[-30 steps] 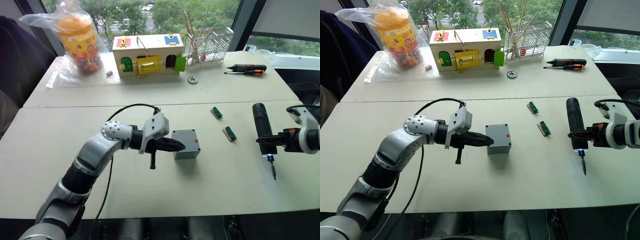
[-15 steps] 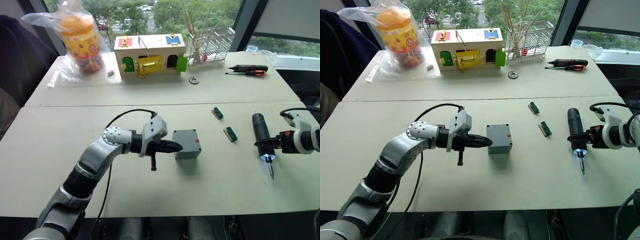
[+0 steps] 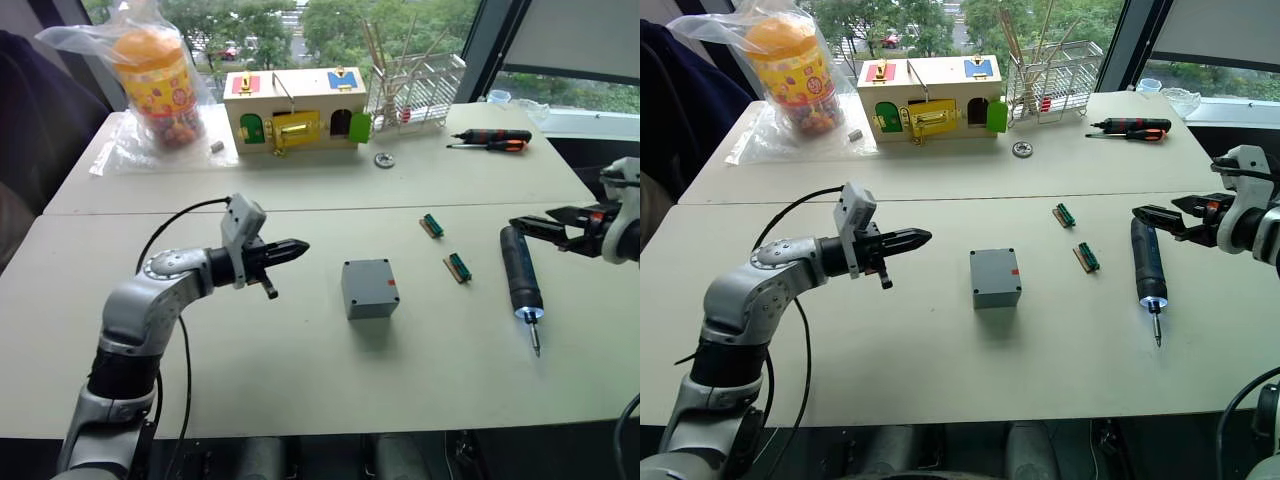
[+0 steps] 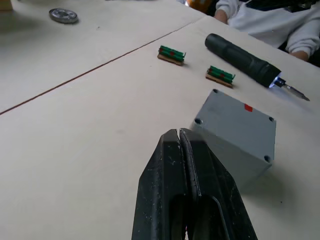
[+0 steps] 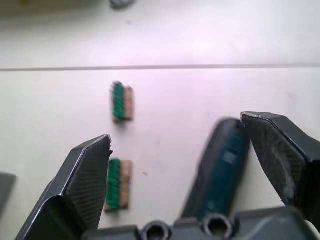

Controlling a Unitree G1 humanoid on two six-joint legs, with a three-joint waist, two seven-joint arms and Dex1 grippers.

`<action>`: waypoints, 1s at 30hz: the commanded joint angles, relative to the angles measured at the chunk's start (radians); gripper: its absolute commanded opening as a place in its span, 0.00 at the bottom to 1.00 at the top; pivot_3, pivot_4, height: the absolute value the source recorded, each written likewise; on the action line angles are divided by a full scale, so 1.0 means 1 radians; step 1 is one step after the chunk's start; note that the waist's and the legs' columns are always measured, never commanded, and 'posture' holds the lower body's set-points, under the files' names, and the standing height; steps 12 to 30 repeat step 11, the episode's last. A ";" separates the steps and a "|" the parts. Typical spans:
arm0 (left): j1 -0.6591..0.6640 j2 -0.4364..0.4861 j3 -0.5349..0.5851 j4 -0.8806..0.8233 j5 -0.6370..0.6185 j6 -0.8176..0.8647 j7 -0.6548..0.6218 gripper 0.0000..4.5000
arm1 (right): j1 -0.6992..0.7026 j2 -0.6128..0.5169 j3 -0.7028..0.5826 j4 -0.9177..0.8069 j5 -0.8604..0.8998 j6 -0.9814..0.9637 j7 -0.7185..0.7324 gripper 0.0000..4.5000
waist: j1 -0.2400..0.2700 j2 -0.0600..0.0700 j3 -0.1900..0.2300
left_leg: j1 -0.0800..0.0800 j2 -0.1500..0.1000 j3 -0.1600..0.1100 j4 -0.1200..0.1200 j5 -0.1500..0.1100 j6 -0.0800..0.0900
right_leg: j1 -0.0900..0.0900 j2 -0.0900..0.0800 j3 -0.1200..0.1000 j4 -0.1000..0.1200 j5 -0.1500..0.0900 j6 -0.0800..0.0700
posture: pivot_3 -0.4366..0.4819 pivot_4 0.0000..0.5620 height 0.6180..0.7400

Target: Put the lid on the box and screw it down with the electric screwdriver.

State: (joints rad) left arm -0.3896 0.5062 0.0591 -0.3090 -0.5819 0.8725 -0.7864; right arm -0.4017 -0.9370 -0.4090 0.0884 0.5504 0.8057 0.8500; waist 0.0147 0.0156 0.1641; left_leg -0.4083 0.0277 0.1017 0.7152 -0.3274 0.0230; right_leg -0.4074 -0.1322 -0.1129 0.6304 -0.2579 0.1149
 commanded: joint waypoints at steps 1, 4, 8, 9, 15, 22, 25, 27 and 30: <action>0.124 0.030 0.102 -0.138 -0.099 0.115 0.063 0.00 | 0.233 0.121 -0.133 -0.333 0.154 0.039 -0.006 0.99 | 0.012 -0.001 0.000 | 0.000 0.000 -0.002 0.001 0.000 0.000 | 0.001 0.000 0.000 0.000 0.000 0.000 | 0.48 0.27 0.74; 0.214 0.020 0.143 -0.189 -0.165 0.174 0.105 0.00 | 0.377 0.198 -0.157 -0.479 0.216 0.045 -0.026 0.99 | 0.024 0.000 0.000 | 0.000 -0.002 -0.002 0.003 0.000 0.000 | 0.002 -0.002 0.001 0.000 0.000 0.000 | 0.48 0.27 0.74; 0.356 0.057 0.123 -0.223 -0.161 0.162 0.092 0.00 | 0.512 0.221 -0.136 -0.536 0.240 0.039 -0.008 0.99 | 0.022 -0.001 -0.001 | 0.002 -0.002 -0.002 0.004 -0.001 0.001 | 0.004 -0.002 0.001 0.000 0.001 0.001 | 0.48 0.27 0.74; 0.377 0.061 0.119 -0.225 -0.164 0.154 0.086 0.00 | 0.529 0.219 -0.131 -0.539 0.245 0.040 -0.004 0.99 | 0.022 -0.001 -0.001 | 0.003 -0.002 -0.002 0.003 -0.001 0.001 | 0.004 -0.001 0.001 0.000 0.001 0.000 | 0.48 0.27 0.74; 0.400 0.074 0.110 -0.235 -0.174 0.147 0.072 0.00 | 0.548 0.213 -0.121 -0.531 0.250 0.037 0.002 0.99 | 0.022 -0.001 -0.001 | 0.002 -0.002 -0.002 0.002 -0.001 0.001 | 0.003 -0.001 0.001 0.000 0.001 0.000 | 0.48 0.27 0.74; 0.400 0.074 0.110 -0.235 -0.174 0.147 0.072 0.00 | 0.548 0.213 -0.121 -0.531 0.250 0.037 0.002 0.99 | 0.022 -0.001 -0.001 | 0.002 -0.002 -0.002 0.002 -0.001 0.001 | 0.003 -0.001 0.001 0.000 0.001 0.000 | 0.48 0.27 0.74; 0.400 0.074 0.110 -0.235 -0.174 0.147 0.072 0.00 | 0.548 0.213 -0.121 -0.531 0.250 0.037 0.002 0.99 | 0.022 -0.001 -0.001 | 0.002 -0.002 -0.002 0.002 -0.001 0.001 | 0.003 -0.001 0.001 0.000 0.001 0.000 | 0.48 0.27 0.74; 0.400 0.074 0.110 -0.235 -0.174 0.147 0.072 0.00 | 0.548 0.213 -0.121 -0.531 0.250 0.037 0.002 0.99 | 0.022 -0.001 -0.001 | 0.002 -0.002 -0.002 0.002 -0.001 0.001 | 0.003 -0.001 0.001 0.000 0.001 0.000 | 0.48 0.27 0.74; 0.400 0.074 0.110 -0.235 -0.174 0.147 0.072 0.00 | 0.548 0.213 -0.121 -0.531 0.250 0.037 0.002 0.99 | 0.022 -0.001 -0.001 | 0.002 -0.002 -0.002 0.002 -0.001 0.001 | 0.003 -0.001 0.001 0.000 0.001 0.000 | 0.48 0.27 0.74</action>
